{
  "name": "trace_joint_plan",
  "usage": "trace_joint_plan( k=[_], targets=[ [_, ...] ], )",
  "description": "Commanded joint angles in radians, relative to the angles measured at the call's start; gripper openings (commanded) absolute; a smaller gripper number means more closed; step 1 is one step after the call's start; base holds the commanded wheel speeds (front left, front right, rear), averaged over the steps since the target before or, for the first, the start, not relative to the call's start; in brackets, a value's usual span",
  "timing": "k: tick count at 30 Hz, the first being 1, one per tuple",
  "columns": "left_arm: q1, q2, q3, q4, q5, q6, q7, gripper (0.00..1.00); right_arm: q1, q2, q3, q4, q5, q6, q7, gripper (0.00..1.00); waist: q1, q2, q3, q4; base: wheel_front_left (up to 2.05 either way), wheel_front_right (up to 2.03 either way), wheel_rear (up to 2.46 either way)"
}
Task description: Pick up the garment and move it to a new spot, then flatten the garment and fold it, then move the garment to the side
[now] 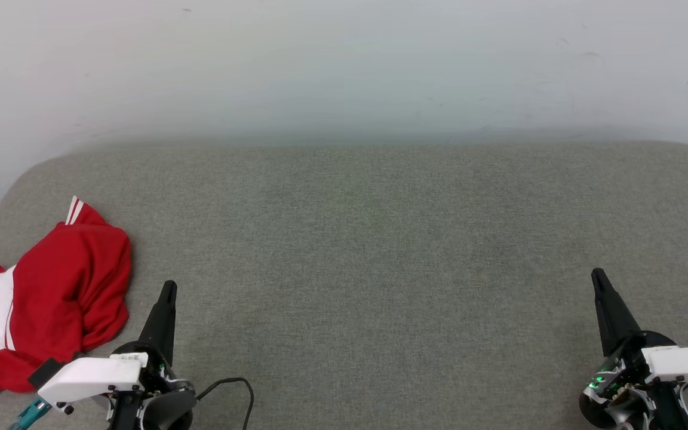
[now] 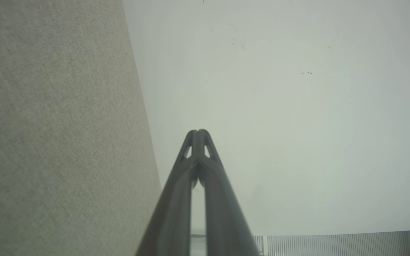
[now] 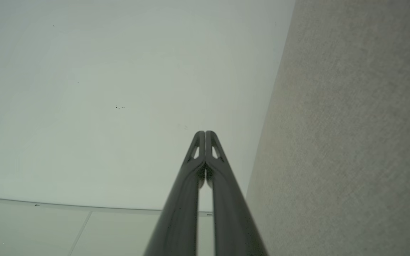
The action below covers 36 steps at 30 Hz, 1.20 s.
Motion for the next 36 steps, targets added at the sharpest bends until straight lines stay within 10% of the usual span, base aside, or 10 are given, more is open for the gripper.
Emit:
trace_joint_plan(
  k=[1,28,29,36],
  targets=[
    [-0.006,-0.003,0.002,-0.001,0.001,-0.002,0.002,0.00,-0.013,0.003,0.001,0.001,-0.004,0.000,0.000,0.00,0.0000,0.0000,0.000,0.000,0.00,0.00,0.00],
    [-0.006,-0.003,0.002,-0.001,0.001,-0.002,0.002,0.00,-0.013,0.003,0.001,0.001,-0.004,0.000,-0.001,0.00,0.0000,0.0000,0.000,0.000,0.00,0.00,0.00],
    [0.000,0.000,-0.001,0.000,0.000,0.000,0.000,1.00,0.000,0.000,0.000,0.000,0.000,0.000,0.000,1.00,0.0000,0.0000,0.000,0.000,0.00,0.00,0.00],
    [-0.002,-0.001,-0.037,-0.008,0.001,0.000,-0.028,1.00,0.011,0.001,0.016,-0.016,-0.014,0.000,-0.027,1.00,0.0000,0.0000,0.001,0.000,0.00,0.00,0.00]
  ],
)
